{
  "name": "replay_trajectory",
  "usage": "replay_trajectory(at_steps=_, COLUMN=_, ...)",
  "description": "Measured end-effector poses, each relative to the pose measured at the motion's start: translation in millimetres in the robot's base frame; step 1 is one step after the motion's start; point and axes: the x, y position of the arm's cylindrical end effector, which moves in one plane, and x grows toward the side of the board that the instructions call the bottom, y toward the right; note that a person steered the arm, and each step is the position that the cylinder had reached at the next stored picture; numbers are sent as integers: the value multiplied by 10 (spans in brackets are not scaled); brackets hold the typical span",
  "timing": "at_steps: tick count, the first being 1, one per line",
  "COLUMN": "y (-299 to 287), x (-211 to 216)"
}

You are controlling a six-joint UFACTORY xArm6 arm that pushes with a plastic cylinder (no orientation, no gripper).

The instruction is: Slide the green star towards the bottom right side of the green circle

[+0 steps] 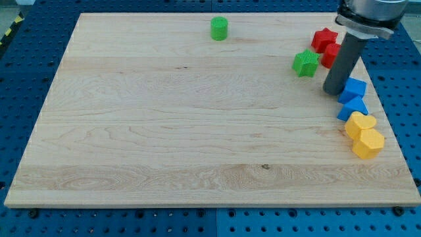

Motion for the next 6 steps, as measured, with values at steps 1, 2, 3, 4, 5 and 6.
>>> replay_trajectory(at_steps=1, y=113, x=-59)
replay_trajectory(at_steps=2, y=114, x=-126)
replay_trajectory(at_steps=3, y=16, x=-215)
replay_trajectory(at_steps=4, y=-219, x=-324)
replay_trajectory(at_steps=5, y=-295, x=-539)
replay_trajectory(at_steps=6, y=-518, x=-690)
